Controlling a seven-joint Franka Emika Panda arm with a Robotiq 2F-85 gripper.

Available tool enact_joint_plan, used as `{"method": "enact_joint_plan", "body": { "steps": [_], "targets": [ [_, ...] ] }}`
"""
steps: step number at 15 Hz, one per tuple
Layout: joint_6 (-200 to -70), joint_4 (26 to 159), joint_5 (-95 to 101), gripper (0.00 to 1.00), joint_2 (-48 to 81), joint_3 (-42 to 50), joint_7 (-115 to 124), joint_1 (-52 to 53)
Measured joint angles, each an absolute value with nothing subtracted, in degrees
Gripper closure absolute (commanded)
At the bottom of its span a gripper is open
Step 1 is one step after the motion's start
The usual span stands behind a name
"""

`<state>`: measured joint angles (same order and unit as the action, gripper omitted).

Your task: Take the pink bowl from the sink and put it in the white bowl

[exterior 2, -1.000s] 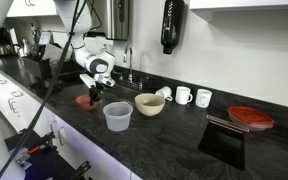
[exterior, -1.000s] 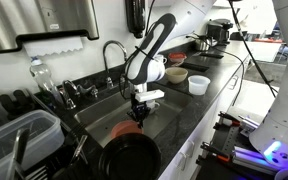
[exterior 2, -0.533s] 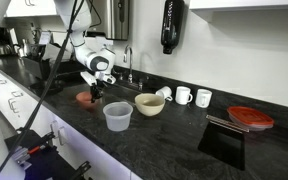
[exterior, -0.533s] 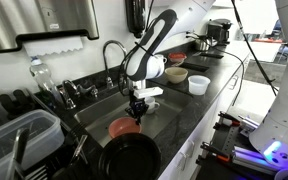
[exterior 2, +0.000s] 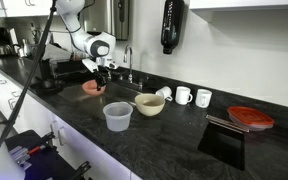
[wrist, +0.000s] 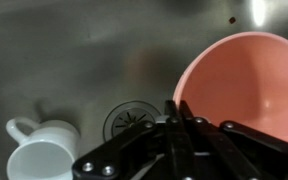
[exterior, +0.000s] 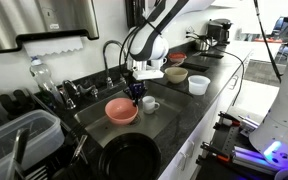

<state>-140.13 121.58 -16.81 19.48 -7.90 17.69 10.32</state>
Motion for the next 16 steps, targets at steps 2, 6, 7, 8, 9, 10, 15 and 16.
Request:
{"method": "enact_joint_plan", "body": {
  "steps": [2,6,7,8,9,10,15,16],
  "targets": [
    [-140.09,124.17,-16.03,0.99,15.25,-6.49,20.4,10.24],
    [-139.15,130.58,-14.17,0.99,6.36,-4.53,26.8,10.03],
    [-138.73,132.33,-13.2,0.99,4.31,-4.24,29.26,9.97],
    [-138.32,134.07,-12.59,0.99,2.3,-4.08,31.52,9.84],
    [-137.96,135.89,-12.34,0.96,0.35,-4.03,33.58,9.66],
    [-137.4,137.47,-12.34,0.96,-1.28,-4.02,35.59,9.4],
    [-137.03,139.93,-12.35,0.96,-3.97,-4.04,38.03,9.09],
    [-137.03,139.94,-12.35,0.96,-3.97,-4.04,38.04,9.09]
  ]
}}
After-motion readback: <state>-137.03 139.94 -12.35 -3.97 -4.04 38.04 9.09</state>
